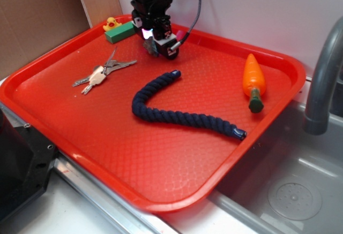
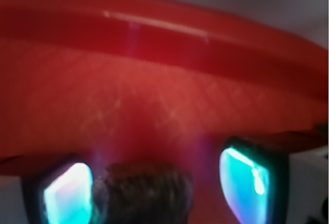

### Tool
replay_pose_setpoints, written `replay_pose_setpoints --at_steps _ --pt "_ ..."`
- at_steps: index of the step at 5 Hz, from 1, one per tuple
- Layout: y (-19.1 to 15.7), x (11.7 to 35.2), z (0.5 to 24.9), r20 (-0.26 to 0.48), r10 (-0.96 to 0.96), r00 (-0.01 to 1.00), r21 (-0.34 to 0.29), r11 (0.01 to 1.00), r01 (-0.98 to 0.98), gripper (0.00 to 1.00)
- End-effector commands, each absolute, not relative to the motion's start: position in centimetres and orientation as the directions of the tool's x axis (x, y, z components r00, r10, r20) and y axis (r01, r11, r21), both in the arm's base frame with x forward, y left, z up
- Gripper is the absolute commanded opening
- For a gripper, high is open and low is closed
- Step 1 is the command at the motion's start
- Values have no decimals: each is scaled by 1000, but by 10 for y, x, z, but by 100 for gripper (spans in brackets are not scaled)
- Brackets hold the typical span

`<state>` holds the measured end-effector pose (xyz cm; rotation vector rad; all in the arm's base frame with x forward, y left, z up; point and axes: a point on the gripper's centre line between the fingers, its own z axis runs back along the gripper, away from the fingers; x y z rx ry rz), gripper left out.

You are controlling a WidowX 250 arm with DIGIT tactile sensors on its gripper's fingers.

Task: Grab the rock.

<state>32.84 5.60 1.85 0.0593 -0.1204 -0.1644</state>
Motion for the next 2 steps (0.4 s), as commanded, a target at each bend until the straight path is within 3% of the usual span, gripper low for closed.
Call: replay_pose_setpoints --at_steps 1,2 --pt "55 313 75 157 -137 978 41 990 132 0" --pt "54 281 125 180 -101 978 13 995 101 0"
